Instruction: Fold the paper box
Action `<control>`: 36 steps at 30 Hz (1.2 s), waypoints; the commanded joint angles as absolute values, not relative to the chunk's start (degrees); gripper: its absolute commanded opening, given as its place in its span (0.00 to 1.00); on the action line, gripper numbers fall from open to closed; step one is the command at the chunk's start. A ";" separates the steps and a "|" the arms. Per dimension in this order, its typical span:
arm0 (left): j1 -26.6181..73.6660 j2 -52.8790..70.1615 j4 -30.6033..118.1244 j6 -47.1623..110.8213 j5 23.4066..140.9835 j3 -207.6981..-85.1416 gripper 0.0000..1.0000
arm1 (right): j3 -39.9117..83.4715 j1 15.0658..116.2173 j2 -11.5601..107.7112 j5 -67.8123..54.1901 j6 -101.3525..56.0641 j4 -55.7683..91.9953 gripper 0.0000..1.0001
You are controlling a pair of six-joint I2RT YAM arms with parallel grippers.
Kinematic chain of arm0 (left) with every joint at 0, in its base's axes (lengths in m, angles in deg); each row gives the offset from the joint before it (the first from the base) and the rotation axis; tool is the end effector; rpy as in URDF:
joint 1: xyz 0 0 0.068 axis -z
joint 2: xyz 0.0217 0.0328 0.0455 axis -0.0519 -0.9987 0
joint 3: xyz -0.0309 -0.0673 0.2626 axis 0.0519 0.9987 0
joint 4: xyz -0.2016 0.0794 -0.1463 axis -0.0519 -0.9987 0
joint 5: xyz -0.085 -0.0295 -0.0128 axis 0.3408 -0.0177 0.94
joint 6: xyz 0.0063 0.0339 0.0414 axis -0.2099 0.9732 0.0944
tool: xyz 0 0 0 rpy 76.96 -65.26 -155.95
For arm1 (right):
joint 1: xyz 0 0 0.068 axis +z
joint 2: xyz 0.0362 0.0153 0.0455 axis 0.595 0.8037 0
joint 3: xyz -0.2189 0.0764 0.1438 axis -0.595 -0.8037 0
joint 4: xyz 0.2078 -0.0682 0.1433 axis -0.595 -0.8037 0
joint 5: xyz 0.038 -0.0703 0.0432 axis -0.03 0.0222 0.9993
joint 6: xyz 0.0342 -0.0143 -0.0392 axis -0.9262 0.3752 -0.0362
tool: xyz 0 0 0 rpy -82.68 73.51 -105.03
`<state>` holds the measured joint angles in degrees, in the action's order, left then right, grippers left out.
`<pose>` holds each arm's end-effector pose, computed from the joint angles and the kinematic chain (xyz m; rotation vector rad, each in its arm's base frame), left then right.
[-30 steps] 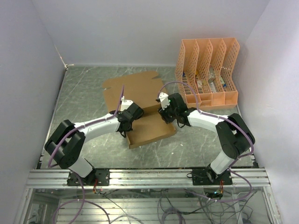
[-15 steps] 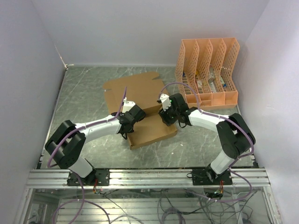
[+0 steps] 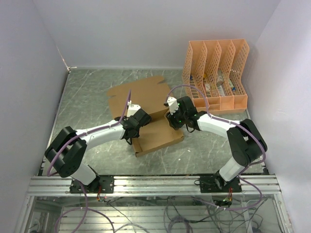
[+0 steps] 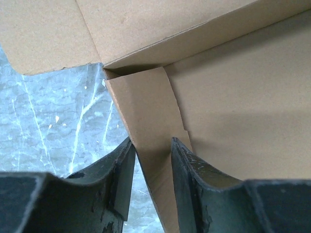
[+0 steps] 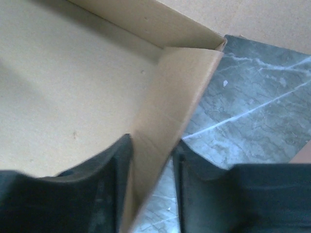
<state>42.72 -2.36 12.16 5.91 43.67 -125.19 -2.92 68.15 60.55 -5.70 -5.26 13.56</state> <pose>0.2099 -0.1893 0.1888 0.0286 2.4743 0.1355 0.2787 0.1779 0.1744 -0.9383 2.2327 0.3530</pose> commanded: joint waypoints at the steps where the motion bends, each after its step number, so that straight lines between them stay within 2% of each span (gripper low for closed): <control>1: 43.24 -2.14 12.29 5.60 45.15 -126.77 0.43 | -2.08 67.98 62.81 -7.45 -4.89 11.37 0.31; 4: 43.21 -2.96 10.85 4.98 46.68 -125.78 0.35 | -1.55 67.96 64.24 -9.41 -4.74 10.58 0.03; 5: 43.29 -3.18 10.70 4.92 47.14 -125.24 0.31 | -1.23 67.98 64.80 -9.99 -4.60 10.10 0.00; 7: 43.29 -3.88 10.36 4.94 47.26 -124.29 0.09 | -0.64 68.60 65.56 -12.75 -4.58 9.36 0.00; 8: 43.34 -4.19 9.95 4.92 46.66 -124.07 0.07 | -0.60 69.19 65.40 -14.76 -4.35 9.72 0.00; 11: 43.29 -4.19 9.41 5.69 43.71 -124.25 0.07 | -1.70 70.99 63.58 -18.39 -3.53 11.42 0.00; 14: 43.21 -2.80 10.34 7.08 41.53 -125.51 0.07 | -2.30 71.25 62.23 -16.60 -2.86 11.53 0.00; 16: 43.27 -1.68 10.89 7.52 41.00 -126.53 0.12 | -1.99 71.19 61.91 -14.74 -2.82 10.85 0.15; 18: 43.33 -0.78 11.23 7.55 41.00 -127.17 0.17 | -2.01 71.08 61.28 -13.66 -2.66 10.66 0.25; 26: 43.44 -0.06 11.36 5.89 41.89 -126.16 0.18 | -2.94 70.09 60.09 -10.61 -2.22 9.00 0.39; 32: 43.87 1.32 11.09 5.09 41.47 -125.80 0.16 | -4.75 70.02 59.58 -11.60 -1.43 7.51 0.41; 36: 44.02 1.34 10.90 5.01 41.36 -126.10 0.15 | -4.13 70.00 61.33 -12.81 -1.67 6.65 0.28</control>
<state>43.24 0.17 11.29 5.24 42.06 -125.49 -3.77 70.21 60.64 -11.97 -2.42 8.91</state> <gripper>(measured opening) 0.164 0.341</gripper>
